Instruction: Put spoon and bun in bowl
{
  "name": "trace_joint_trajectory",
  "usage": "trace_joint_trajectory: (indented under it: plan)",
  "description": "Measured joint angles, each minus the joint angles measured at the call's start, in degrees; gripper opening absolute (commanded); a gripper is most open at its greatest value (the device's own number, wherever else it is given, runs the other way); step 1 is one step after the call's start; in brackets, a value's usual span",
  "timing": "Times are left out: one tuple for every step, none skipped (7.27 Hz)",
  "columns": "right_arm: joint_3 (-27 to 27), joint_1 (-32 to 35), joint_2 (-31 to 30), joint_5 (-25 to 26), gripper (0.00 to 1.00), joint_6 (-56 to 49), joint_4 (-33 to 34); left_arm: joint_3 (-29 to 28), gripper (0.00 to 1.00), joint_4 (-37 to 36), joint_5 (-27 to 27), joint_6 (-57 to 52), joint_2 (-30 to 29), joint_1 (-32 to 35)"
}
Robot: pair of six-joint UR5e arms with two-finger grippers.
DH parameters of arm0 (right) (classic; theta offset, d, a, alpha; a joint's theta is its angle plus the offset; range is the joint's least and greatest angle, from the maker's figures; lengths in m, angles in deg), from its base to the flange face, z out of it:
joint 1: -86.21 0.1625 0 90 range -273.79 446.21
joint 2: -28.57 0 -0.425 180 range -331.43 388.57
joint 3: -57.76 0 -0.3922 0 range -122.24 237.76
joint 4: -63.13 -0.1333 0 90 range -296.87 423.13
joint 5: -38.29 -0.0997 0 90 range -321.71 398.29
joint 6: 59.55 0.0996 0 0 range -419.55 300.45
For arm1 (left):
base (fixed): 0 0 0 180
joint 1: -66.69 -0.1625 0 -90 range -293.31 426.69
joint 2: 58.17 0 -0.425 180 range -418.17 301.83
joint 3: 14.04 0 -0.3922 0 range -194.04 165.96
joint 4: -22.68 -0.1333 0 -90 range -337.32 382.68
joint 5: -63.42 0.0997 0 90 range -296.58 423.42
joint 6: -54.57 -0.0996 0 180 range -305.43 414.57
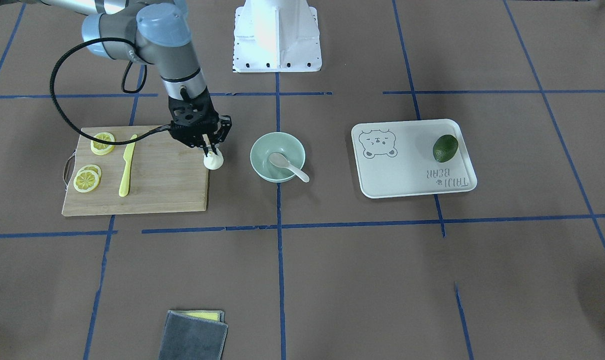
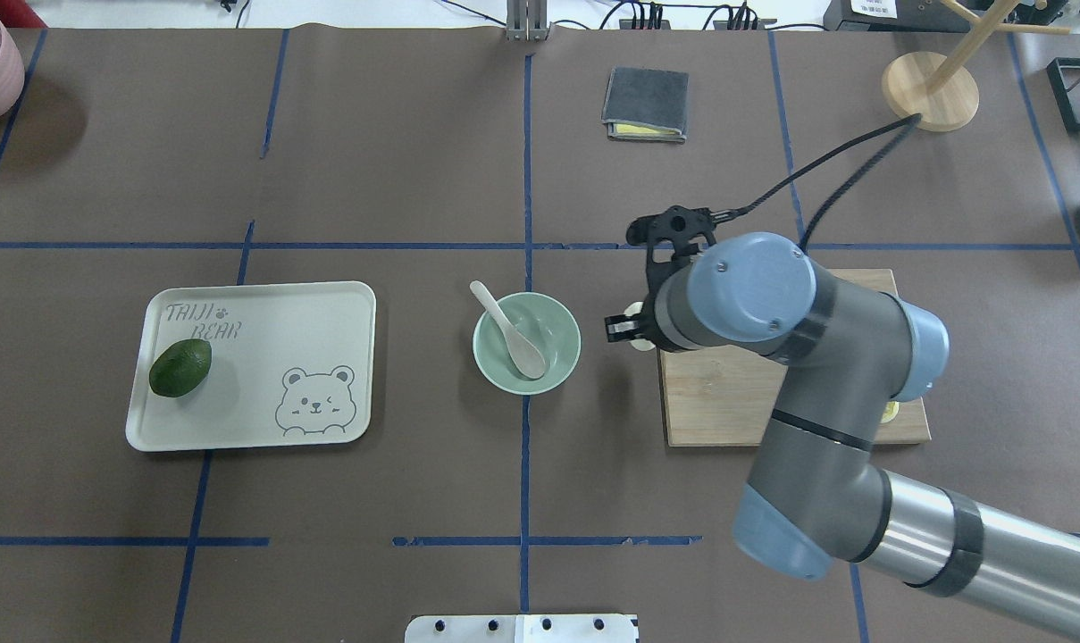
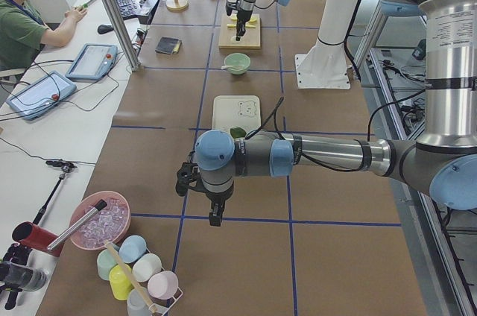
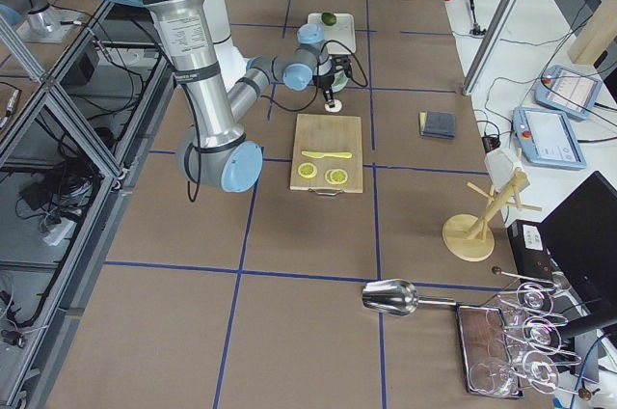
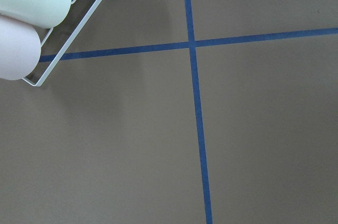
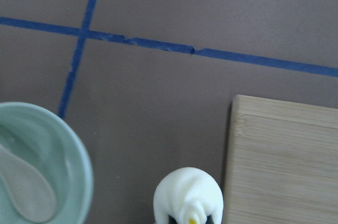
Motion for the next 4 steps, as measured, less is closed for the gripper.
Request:
trace_joint_trajectory:
  plan:
    - [1.1, -1.2, 5.2, 1.3, 0.39, 2.5, 4.6, 0.0, 1.0, 0.0, 0.0, 0.0, 0.0, 0.0]
    - [3.4, -2.7, 9.1, 2.9, 0.99, 4.2, 6.6, 0.0, 1.0, 0.0, 0.0, 0.0, 0.0, 0.0]
    - [5.5, -4.0, 11.3, 4.1, 1.0, 5.4, 7.3, 0.0, 1.0, 0.0, 0.0, 0.1, 0.0, 0.0]
    - [6.5, -4.9, 12.1, 5.0, 1.0, 6.6, 7.5, 0.0, 1.0, 0.0, -0.1, 0.1, 0.0, 0.0]
